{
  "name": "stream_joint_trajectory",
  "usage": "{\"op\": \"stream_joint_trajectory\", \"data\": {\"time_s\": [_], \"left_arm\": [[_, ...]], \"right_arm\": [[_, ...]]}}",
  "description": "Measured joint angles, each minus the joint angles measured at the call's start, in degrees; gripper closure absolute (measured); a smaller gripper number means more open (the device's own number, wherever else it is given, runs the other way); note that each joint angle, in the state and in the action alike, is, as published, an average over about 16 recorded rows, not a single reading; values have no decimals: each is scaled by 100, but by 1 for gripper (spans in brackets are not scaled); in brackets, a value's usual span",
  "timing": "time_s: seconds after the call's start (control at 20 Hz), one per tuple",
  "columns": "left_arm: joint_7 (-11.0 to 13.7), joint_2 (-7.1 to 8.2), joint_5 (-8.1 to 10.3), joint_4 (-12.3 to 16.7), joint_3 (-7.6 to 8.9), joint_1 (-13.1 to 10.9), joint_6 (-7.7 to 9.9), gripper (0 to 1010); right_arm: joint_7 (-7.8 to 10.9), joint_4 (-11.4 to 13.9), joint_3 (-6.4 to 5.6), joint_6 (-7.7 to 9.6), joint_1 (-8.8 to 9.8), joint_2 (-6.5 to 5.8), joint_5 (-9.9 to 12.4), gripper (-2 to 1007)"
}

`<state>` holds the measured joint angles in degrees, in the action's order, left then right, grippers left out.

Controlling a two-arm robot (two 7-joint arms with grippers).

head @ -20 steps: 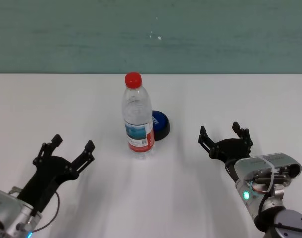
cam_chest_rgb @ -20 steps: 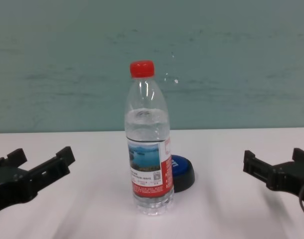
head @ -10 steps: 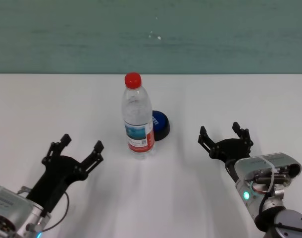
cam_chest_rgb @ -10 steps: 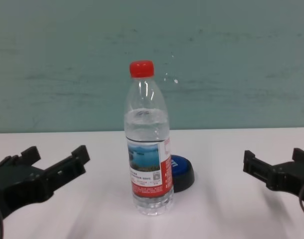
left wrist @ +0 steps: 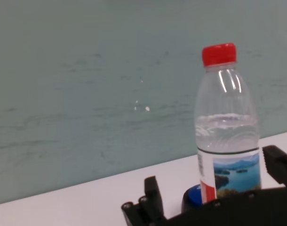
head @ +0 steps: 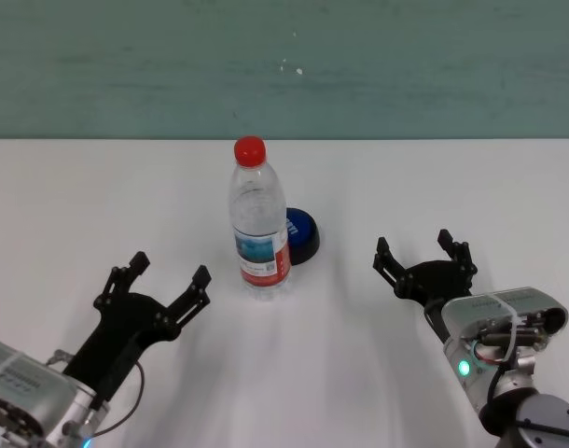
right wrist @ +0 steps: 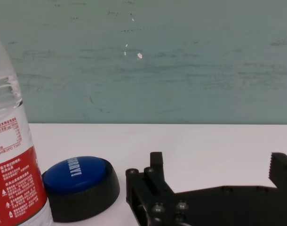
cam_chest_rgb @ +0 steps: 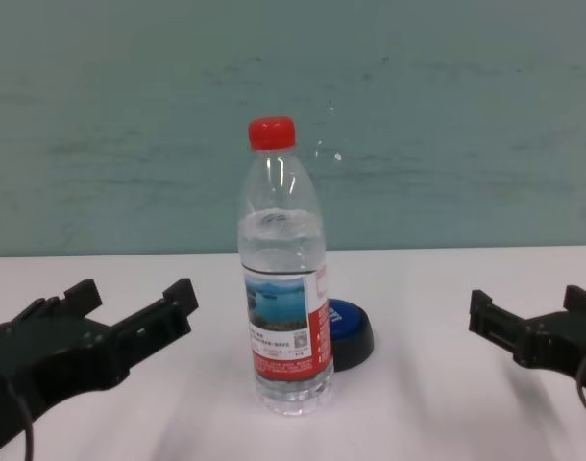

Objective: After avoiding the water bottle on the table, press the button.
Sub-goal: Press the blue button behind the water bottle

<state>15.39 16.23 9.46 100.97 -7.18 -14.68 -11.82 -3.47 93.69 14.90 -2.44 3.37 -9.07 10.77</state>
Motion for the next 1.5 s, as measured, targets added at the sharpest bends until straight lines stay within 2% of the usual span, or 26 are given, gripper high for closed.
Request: {"op": "stream_joint_trajectory", "data": {"time_s": [0.7, 1.5], "left_arm": [[-64, -47, -226, -109, -159, 72, -48, 0], [-251, -243, -593, -493, -279, 364, -103, 0]], "right_arm": [[0, 0, 0, 0, 0, 0, 0, 1], [0, 0, 0, 0, 0, 0, 0, 1]]}}
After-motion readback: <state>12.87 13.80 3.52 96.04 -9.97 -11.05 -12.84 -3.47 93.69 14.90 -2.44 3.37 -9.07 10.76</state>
